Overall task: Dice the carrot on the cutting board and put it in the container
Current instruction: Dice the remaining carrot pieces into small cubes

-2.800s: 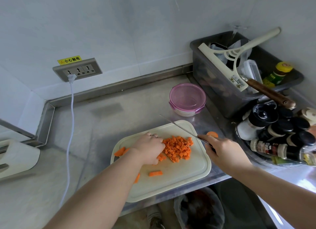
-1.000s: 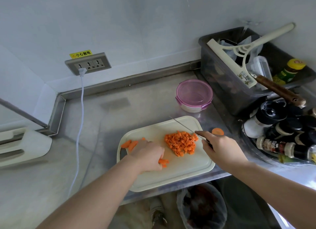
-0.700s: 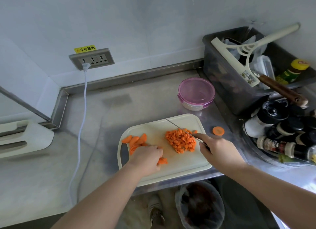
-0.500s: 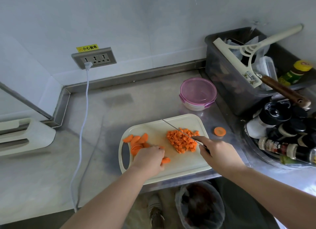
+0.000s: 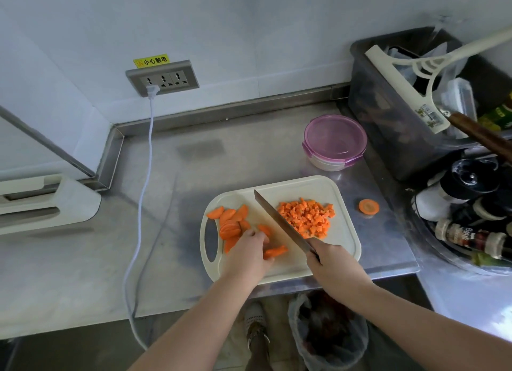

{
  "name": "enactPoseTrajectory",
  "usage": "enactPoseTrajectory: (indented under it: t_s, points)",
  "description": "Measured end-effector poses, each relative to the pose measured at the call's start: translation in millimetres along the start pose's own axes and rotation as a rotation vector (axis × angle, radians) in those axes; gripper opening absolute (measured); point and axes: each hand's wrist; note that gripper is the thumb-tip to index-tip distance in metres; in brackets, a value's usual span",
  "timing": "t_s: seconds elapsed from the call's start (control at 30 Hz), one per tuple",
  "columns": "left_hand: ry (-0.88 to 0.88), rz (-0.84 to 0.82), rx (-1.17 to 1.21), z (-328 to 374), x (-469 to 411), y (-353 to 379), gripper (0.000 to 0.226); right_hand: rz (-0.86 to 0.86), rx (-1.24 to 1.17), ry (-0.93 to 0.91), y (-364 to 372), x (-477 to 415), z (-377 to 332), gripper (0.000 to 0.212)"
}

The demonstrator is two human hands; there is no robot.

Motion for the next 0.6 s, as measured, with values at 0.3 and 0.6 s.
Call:
enactPoseTrajectory:
  t_s: [0.3, 0.6]
  points:
    - [-0.055, 0.054, 0.048, 15, -1, 4, 0.028, 0.023, -0.025, 0.034, 16, -2, -1, 0.012]
    - [-0.041, 0.1, 0.042, 19, 2, 6, 0.034, 0.036, -0.025, 0.009, 22, 0, -4, 0.022]
Point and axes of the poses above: each hand's wrist, its own x-axis away from the middle knuckle, its own y-axis out of the palm, z = x × y, and after that the axes turned 11 degrees about -x, right-handed
